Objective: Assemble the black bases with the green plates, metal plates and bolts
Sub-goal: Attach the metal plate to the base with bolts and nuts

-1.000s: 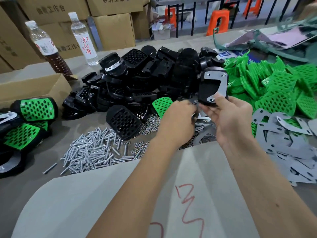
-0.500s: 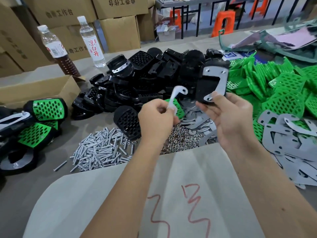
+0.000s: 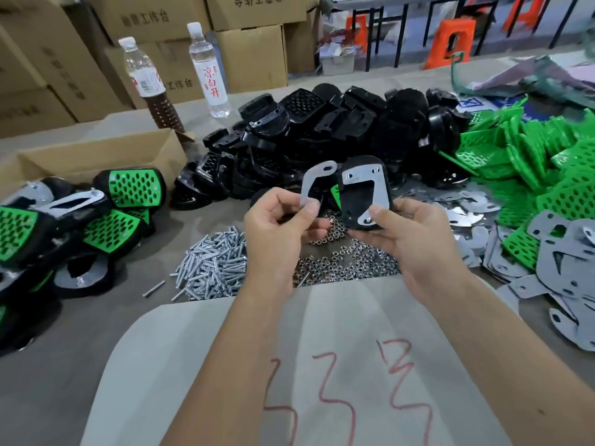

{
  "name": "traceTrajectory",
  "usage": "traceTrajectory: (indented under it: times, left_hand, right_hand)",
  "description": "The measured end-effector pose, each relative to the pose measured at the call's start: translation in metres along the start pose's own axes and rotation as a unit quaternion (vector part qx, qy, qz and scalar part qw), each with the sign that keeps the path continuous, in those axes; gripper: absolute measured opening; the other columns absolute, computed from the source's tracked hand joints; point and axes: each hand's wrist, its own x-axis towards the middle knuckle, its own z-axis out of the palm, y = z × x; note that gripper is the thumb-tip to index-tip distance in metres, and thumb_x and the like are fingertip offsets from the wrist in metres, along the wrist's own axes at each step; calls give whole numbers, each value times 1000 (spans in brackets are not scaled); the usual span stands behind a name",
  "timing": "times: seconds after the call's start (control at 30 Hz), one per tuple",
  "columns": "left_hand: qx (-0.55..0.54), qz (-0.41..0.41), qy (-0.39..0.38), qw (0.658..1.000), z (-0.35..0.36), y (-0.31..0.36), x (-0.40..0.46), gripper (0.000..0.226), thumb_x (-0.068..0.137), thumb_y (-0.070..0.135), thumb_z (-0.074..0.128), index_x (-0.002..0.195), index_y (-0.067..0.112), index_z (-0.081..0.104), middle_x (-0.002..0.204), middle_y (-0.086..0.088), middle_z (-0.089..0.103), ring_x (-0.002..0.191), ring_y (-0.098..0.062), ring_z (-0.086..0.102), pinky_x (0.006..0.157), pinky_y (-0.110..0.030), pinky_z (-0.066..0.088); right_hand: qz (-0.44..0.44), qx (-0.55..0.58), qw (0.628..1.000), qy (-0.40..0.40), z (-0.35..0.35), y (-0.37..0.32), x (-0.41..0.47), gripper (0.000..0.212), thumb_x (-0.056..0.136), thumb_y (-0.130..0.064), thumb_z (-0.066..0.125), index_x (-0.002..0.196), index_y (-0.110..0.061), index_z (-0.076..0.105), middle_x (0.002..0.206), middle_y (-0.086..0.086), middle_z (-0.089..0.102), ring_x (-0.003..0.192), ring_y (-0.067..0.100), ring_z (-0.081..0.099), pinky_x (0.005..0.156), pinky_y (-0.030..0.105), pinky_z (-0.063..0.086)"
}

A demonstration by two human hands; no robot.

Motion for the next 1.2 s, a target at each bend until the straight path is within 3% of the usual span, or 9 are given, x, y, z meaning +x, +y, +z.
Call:
traceTrajectory:
  times: [0.13, 0.23, 0.33, 0.43, 0.57, 0.63, 0.87, 0.97, 1.2]
  left_hand:
    - [-112, -54, 14, 992, -2, 3, 4, 32, 91, -21, 51, 76, -3, 74, 83, -17, 74, 82, -29, 77, 75, -26, 62]
    - [-173, -67, 33, 982, -3, 5, 7, 32, 95, -10, 57, 72, -3, 78, 88, -19, 77, 88, -30, 77, 78, -27, 62]
    - [-114, -22, 45, 992, -3, 5, 6, 18, 88, -16, 67, 91, 0, 75, 96, -13, 78, 89, -24, 78, 80, -25, 61]
    - [-105, -8, 61, 993, -4, 4, 5, 37, 83, -17, 73, 112, 6, 69, 116, -15, 72, 101, -29, 77, 82, -28, 61]
    - [-210, -41, 62, 975, -5, 7, 6, 19, 85, -14, 70, 99, -1, 68, 91, -13, 78, 89, -24, 79, 74, -22, 61]
    - [-222, -54, 52, 972, -5, 6, 6, 14, 85, -10, 71, 95, 0, 72, 88, -12, 79, 86, -23, 79, 71, -21, 61]
    - [-75, 13, 35, 996, 7, -4, 1, 17, 85, -9, 77, 96, 2, 75, 79, -11, 76, 75, -19, 76, 73, -26, 61]
    - [-40, 37, 53, 997, 4, -4, 3, 20, 81, -5, 83, 94, 7, 72, 75, -10, 76, 75, -23, 76, 70, -29, 61]
    - [95, 113, 97, 984, -7, -10, 9, 24, 72, 15, 95, 82, 17, 73, 78, -7, 74, 64, -16, 64, 59, -31, 57]
  right_hand:
    - [0, 0, 1000, -1, 0, 0, 0, 10, 100, 1, 63, 105, 2, 72, 105, 19, 78, 93, 35, 78, 83, 38, 64]
    - [2, -7, 1000, -1, 0, 1, 0, 10, 100, 1, 63, 104, 3, 71, 104, 19, 78, 92, 34, 78, 81, 36, 65]
    - [2, -16, 1000, -10, 0, 1, 0, 10, 100, 0, 64, 106, 5, 70, 101, 19, 79, 89, 33, 79, 80, 37, 65]
    - [1, -23, 1000, -20, 0, 1, 0, 10, 100, 0, 64, 107, 4, 70, 98, 17, 79, 88, 33, 79, 81, 38, 65]
    - [-9, -48, 998, -37, 1, 3, -1, 12, 103, -1, 61, 110, -1, 70, 96, 15, 80, 87, 33, 79, 81, 37, 65]
    - [-12, -62, 997, -40, 0, 4, 0, 11, 103, -3, 61, 109, -4, 70, 94, 14, 80, 85, 32, 79, 80, 38, 66]
    - [-36, -118, 989, -75, 3, 8, -1, 6, 100, -11, 68, 103, -11, 73, 89, 7, 81, 81, 29, 79, 71, 35, 65]
    - [-35, -148, 983, -102, 3, 9, -1, 8, 100, -13, 69, 105, -10, 73, 88, 10, 81, 79, 32, 79, 74, 43, 64]
    - [-40, -189, 972, -135, 1, 11, 1, 8, 100, -8, 68, 107, -9, 71, 88, 7, 81, 76, 28, 79, 73, 34, 63]
